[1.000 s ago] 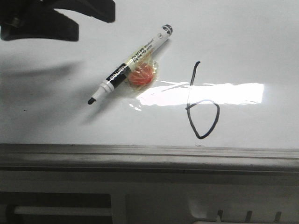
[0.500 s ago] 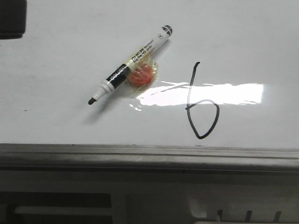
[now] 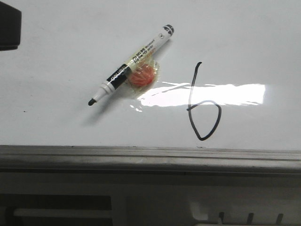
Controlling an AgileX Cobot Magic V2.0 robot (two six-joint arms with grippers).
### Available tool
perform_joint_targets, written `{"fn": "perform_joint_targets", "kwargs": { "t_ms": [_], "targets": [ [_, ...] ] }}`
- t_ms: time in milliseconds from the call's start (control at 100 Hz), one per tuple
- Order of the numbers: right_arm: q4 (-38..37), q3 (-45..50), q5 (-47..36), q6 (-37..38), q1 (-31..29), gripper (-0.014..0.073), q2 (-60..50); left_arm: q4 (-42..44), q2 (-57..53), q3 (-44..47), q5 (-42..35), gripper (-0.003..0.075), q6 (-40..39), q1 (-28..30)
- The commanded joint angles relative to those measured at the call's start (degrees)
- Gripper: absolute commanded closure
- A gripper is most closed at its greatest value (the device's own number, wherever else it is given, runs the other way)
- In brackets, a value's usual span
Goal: Write number 6 on whiteboard
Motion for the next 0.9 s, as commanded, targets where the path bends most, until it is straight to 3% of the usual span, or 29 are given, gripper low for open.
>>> {"fn": "perform_joint_targets", "kwargs": {
  "t_ms": [0, 110, 220, 360, 450, 520, 670, 740, 810, 890],
  "targets": [
    [-0.15, -1.02, -4.17, 0.00, -0.32, 0.0659, 0.29, -1.01, -0.58, -1.37, -2.10, 0.0739, -0.14, -3.17],
    [-0.15, -1.02, -4.06, 0.00, -0.32, 0.0659, 0.29, -1.75, -2.44, -0.41, -8.43, 0.0739, 0.45, -11.32],
    [-0.15, -1.02, -4.06, 0.00, -0.32, 0.0659, 0.29, -1.36, -5.84, 0.93, -16.02, 0.0739, 0.45, -15.49],
    [-0.15, -1.02, -4.06, 0.00, -0.32, 0.0659, 0.29, 18.31, -11.58, 4.08, -15.51, 0.0739, -0.44, -14.45],
    [-0.15, -1.02, -4.06, 0.00, -0.32, 0.0659, 0.29, 29.07, -16.16, 6.27, -14.79, 0.0739, -5.75, -10.16],
    [-0.15, -1.02, -4.06, 0.00, -0.32, 0.0659, 0.29, 35.97, -20.19, 8.23, -15.06, 0.0739, -15.41, -4.55],
    [-0.15, -1.02, -4.06, 0.00, -0.32, 0.0659, 0.29, 62.68, -28.74, 12.62, -14.04, 0.0739, -48.99, 9.32],
    [-0.15, -1.02, -4.06, 0.00, -0.32, 0.0659, 0.29, 71.72, -32.44, 14.92, -14.04, 0.0739, -59.52, 14.62],
    [-0.15, -1.02, -4.06, 0.00, -0.32, 0.0659, 0.29, 76.58, -35.86, 17.18, -14.04, 0.0739, -64.29, 18.84],
    [-0.15, -1.02, -4.06, 0.00, -0.32, 0.0659, 0.29, 76.99, -39.05, 19.48, -14.04, 0.0739, -64.63, 22.36]
  ]
}}
